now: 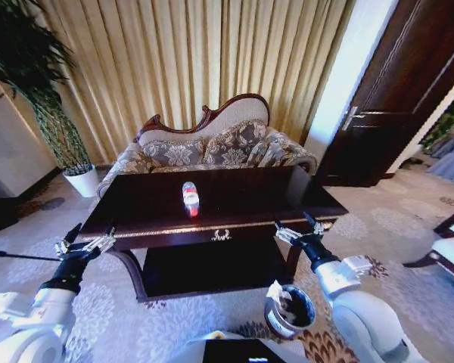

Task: Move to the front of the table and place the trash on the table into the trash bin.

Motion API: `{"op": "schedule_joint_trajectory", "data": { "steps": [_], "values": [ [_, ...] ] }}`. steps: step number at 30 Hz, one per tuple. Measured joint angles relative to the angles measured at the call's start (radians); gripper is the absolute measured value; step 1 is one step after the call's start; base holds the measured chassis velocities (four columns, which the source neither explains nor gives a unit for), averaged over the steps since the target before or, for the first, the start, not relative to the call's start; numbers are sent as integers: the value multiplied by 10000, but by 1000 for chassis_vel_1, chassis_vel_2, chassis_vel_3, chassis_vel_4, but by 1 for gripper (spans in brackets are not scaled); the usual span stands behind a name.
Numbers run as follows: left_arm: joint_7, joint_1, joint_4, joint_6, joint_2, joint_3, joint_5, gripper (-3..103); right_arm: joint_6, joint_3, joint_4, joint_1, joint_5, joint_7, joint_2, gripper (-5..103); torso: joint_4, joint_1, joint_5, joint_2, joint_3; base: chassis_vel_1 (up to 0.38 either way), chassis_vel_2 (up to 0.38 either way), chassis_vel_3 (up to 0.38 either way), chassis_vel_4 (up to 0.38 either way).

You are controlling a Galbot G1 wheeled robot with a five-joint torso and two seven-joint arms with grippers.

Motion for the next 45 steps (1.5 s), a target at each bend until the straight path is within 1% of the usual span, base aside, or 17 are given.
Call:
{"op": "schedule_joint_trajectory", "data": {
  "steps": [5,10,14,15,16,17,19,21,23,25,28,31,33,34,35,40,45],
  "values": [
    [-51,-29,-4,12,-7,74,10,100,43,-19,-46,-5,66,0,4,100,-1,11,-1,-5,3,-166,201,182,-209],
    [-582,-236,-58,372,150,208,-1,100,88,-4,-145,-71,125,56,30,100,0,1,-1,-2,-1,-30,31,17,-30],
    [-2476,-1021,-212,1917,848,722,-234,100,134,-31,-191,-131,130,83,50,100,2,-15,2,9,-8,31,-47,-28,50],
    [-2476,-1021,-212,1917,848,722,-234,100,134,-31,-191,-131,130,83,50,100,2,-15,2,9,-8,48,-76,-39,82],
    [-3650,-1507,-214,2575,1312,1022,-596,100,148,-52,-208,-131,133,94,56,100,-1,-15,1,9,-7,36,-76,-27,50],
    [-4383,-1870,-182,2930,1675,1254,-888,100,157,-69,-233,-128,134,99,67,100,-1,-15,-2,8,-7,0,0,0,0],
    [-5295,-2534,-46,3332,2436,1657,-1395,100,208,-93,-292,-132,132,106,126,100,-1,-8,0,4,-3,0,0,0,0],
    [-5608,-2904,67,3413,2870,1887,-1626,100,258,-96,-325,-158,110,107,175,100,-3,-2,-2,1,0,0,0,0,0],
    [-5894,-3542,365,3443,3757,2241,-2077,100,328,-98,-409,-250,32,106,256,100,0,5,-5,-2,2,0,0,0,0],
    [-5923,-3746,488,3442,4043,2319,-2214,100,348,-99,-439,-274,9,106,276,100,0,5,-3,-2,1,0,0,0,0],
    [-5930,-4657,1037,3457,5160,2689,-2918,100,394,-87,-543,-316,-35,107,306,100,-1,-2,0,2,-2,0,0,0,0],
    [-6081,-5182,1195,3629,5602,3006,-3372,100,396,-106,-600,-281,-37,117,293,100,0,-4,0,2,-3,0,0,0,0],
    [-6655,-5616,1158,3923,5929,3410,-3993,100,396,-128,-648,-239,-38,121,279,100,2,-4,-1,2,-2,0,0,0,0],
    [-7539,-6087,1026,4217,6225,3924,-4761,100,397,-133,-674,-214,-38,122,278,100,0,-3,2,1,-2,0,0,0,0],
    [-7972,-6364,960,4333,6389,4256,-5175,100,396,-134,-682,-203,-37,124,278,100,-1,-2,-1,1,-1,0,0,0,0],
    [-8937,-7490,991,4439,6933,5718,-5779,100,397,-134,-725,-175,-30,131,312,100,0,-3,1,2,-2,0,0,0,0],
    [-9323,-8450,1094,4440,7248,7163,-6018,100,397,-74,-745,-124,32,189,293,100,-1,-3,1,1,-2,0,0,0,0]
  ]
}}
